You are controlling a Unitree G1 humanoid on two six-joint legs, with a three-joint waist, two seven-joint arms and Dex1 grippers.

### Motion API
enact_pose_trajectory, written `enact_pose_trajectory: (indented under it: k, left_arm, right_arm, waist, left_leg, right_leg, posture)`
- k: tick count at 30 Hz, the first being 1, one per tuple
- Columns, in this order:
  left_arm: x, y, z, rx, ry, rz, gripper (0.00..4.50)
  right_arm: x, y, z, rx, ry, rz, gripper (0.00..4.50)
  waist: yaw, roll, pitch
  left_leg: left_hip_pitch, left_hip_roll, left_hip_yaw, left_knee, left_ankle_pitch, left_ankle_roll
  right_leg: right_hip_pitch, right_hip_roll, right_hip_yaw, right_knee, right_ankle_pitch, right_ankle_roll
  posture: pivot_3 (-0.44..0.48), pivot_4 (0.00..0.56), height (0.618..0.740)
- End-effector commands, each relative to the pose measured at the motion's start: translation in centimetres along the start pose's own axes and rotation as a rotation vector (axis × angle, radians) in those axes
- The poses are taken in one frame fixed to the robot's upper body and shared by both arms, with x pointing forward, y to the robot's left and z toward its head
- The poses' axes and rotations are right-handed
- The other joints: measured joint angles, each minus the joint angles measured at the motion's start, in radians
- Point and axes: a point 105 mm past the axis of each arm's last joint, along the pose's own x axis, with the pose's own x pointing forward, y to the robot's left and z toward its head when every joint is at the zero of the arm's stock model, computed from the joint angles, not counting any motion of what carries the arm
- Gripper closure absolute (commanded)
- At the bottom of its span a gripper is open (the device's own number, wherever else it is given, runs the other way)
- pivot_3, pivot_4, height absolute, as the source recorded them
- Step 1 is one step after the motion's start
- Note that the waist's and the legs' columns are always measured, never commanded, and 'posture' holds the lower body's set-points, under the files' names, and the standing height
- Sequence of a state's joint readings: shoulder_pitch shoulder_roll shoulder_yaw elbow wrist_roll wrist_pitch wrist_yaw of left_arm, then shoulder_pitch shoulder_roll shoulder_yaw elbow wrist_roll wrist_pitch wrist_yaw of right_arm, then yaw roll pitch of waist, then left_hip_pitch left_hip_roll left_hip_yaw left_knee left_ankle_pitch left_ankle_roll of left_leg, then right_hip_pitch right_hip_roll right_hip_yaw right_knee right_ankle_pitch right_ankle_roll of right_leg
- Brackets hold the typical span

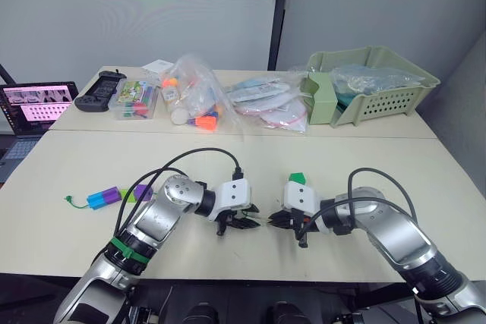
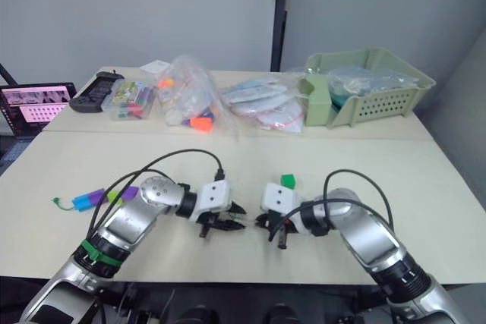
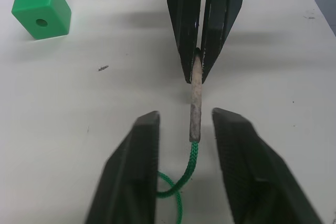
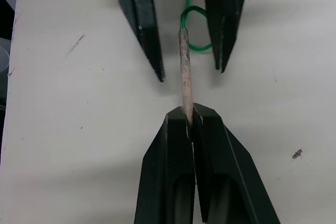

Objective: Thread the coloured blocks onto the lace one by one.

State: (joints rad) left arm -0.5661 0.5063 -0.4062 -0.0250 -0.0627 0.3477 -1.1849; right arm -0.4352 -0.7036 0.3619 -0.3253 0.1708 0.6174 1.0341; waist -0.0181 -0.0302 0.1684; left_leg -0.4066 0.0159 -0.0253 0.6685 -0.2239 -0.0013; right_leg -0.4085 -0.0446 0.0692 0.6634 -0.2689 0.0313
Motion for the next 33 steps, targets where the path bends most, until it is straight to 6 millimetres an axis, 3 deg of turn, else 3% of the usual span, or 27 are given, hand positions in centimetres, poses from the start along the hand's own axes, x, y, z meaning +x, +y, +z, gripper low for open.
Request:
enact_pose_trajectory:
  k: [1,2,14,20,23,27,33]
  left_arm:
    - [-0.2,0.5,1.2,0.035,-0.027,0.020,4.19]
    - [-0.2,0.5,1.3,0.034,-0.030,0.023,4.48]
    - [-0.3,0.6,1.7,0.022,-0.041,0.018,4.48]
    - [-0.7,0.7,1.0,0.023,0.000,0.023,4.50]
    - [-1.1,0.8,0.8,0.022,0.005,0.023,4.50]
    - [-1.2,0.7,0.6,0.020,0.011,0.021,4.50]
    - [-1.4,0.7,0.4,0.015,0.019,0.018,4.50]
  right_arm:
    - [-0.4,-0.1,0.8,-0.033,-0.017,-0.013,4.50]
    - [-0.4,-0.1,0.8,-0.033,-0.016,-0.013,4.50]
    - [0.0,0.1,0.6,0.001,-0.027,-0.016,4.50]
    - [-2.0,-0.9,1.6,0.137,-0.131,-0.156,2.46]
    - [-3.8,-1.5,0.9,0.231,-0.159,-0.292,1.45]
    - [-4.7,-1.8,-0.4,0.319,-0.167,-0.442,0.05]
    - [-4.4,-3.6,-3.4,0.476,-0.139,-0.782,0.02]
  waist:
    - [0.000,0.000,0.000]
    - [0.000,0.000,0.000]
    - [0.001,0.000,0.000]
    - [0.003,0.000,0.000]
    - [0.006,0.000,0.000]
    - [0.005,0.000,0.000]
    - [-0.001,0.000,0.000]
  left_leg:
    - [0.000,0.000,0.000,0.000,0.000,0.000]
    - [0.000,0.000,0.000,0.000,0.000,0.000]
    - [0.000,0.000,0.000,0.000,0.000,0.000]
    - [0.000,0.000,-0.001,0.000,0.000,0.000]
    - [0.000,-0.001,-0.001,0.000,0.000,0.000]
    - [0.000,0.000,-0.001,0.000,0.000,0.000]
    - [0.001,0.000,-0.001,0.000,0.000,0.000]
  right_leg:
    - [0.000,0.000,0.000,0.000,0.000,0.000]
    - [0.000,0.000,0.000,0.000,0.000,0.000]
    - [0.000,0.000,0.000,0.000,0.000,0.000]
    - [0.000,0.000,0.000,0.000,0.000,0.000]
    - [0.001,-0.001,0.000,0.000,0.000,0.000]
    - [0.001,0.000,0.000,-0.001,0.000,0.000]
    - [0.001,0.000,0.000,0.000,0.000,0.000]
  posture:
    - [0.000,0.150,0.740]
    - [0.000,0.150,0.740]
    - [0.000,0.150,0.740]
    - [0.000,0.150,0.740]
    - [0.000,0.150,0.740]
    - [0.000,0.150,0.740]
    - [0.000,0.150,0.740]
